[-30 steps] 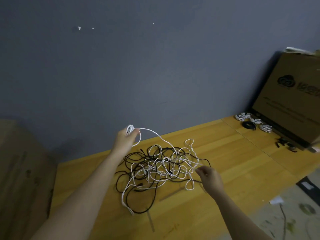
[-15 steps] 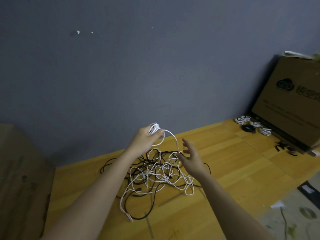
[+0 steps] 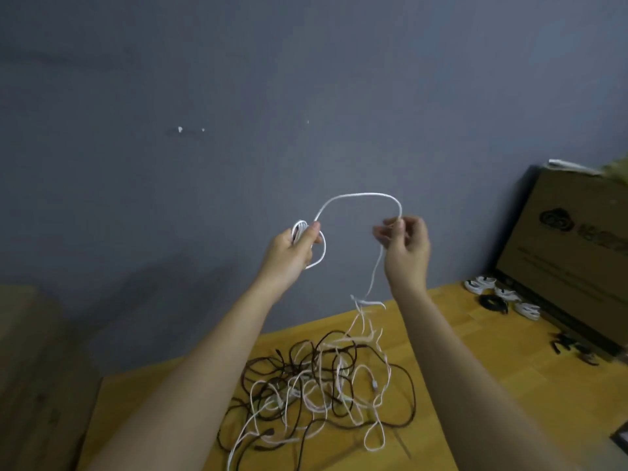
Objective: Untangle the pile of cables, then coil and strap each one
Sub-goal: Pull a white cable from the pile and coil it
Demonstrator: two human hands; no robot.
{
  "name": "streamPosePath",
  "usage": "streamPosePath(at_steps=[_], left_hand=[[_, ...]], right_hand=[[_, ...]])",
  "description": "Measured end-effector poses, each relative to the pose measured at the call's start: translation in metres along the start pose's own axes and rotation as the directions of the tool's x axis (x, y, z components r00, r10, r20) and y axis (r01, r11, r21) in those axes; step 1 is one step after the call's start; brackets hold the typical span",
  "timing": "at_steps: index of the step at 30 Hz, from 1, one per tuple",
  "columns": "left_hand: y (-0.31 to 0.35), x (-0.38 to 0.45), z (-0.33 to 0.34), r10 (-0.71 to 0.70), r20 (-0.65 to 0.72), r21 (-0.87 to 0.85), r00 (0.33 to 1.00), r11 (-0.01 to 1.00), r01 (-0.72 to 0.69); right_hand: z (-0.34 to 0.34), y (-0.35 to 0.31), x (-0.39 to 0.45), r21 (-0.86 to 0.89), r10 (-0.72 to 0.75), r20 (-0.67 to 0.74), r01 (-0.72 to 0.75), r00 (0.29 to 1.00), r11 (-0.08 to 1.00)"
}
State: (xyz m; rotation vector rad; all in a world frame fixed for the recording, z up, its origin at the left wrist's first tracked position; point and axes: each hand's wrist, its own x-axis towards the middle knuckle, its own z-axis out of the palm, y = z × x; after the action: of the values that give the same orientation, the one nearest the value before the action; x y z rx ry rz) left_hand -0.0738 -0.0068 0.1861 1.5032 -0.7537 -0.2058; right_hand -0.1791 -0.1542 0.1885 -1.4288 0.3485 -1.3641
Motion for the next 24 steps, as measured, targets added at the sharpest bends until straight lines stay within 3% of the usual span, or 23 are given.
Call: streamPosePath(at_steps=[2, 5, 6, 8, 10, 12, 16, 18, 20, 24], left_hand=[[0.011, 0.013, 0.0, 0.001, 0.001, 0.017, 1.0, 1.0, -0.001], [0.024, 0.027, 0.002, -0.013, 0.041, 0.035, 0.999, 0.999, 0.012], [0.029, 0.031, 0.002, -0.016, 0.054, 0.045, 0.998, 0.999, 0.014], [0.039, 0.039, 0.001, -0.005, 0.06, 0.055, 0.998, 0.998, 0.002], [0.046, 0.045, 0.0, 0.021, 0.053, 0.047, 0.998, 0.999, -0.024], [0.051, 0.045, 0.0, 0.033, 0.046, 0.02, 0.998, 0.999, -0.033], [0.048, 0.029, 0.002, -0.033, 0.11, -0.048, 0.993, 0.998, 0.038], [0.046, 0.02, 0.001, -0.069, 0.143, -0.162, 0.987, 0.983, 0.092], [0.046, 0.013, -0.002, -0.079, 0.195, -0.299, 0.978, 0.945, 0.136], [0.039, 0.001, -0.003, -0.082, 0.285, -0.418, 0.955, 0.886, 0.201]], right_hand=[[0.0, 0.0, 0.01, -0.086, -0.008, -0.028, 0.005, 1.0, 0.996], [-0.002, 0.01, 0.02, -0.444, 0.248, 0.113, -0.175, 0.962, 0.879], [0.001, 0.007, 0.028, -0.44, 0.252, 0.122, -0.175, 0.96, 0.881], [0.011, -0.02, 0.049, -0.222, 0.088, 0.078, -0.069, 0.993, 0.973], [0.022, -0.046, 0.066, -0.048, -0.12, 0.0, 0.12, 0.993, 0.992], [0.025, -0.05, 0.064, -0.093, -0.186, -0.011, 0.184, 0.983, 0.979], [0.01, -0.003, 0.035, -0.492, 0.033, 0.102, 0.021, 0.994, 0.87], [0.0, 0.015, 0.02, -0.524, 0.113, 0.174, -0.005, 0.978, 0.852], [-0.007, 0.027, 0.003, -0.616, 0.165, 0.306, 0.063, 0.938, 0.785], [-0.012, 0.048, -0.04, -0.753, 0.215, 0.547, 0.364, 0.809, 0.548]])
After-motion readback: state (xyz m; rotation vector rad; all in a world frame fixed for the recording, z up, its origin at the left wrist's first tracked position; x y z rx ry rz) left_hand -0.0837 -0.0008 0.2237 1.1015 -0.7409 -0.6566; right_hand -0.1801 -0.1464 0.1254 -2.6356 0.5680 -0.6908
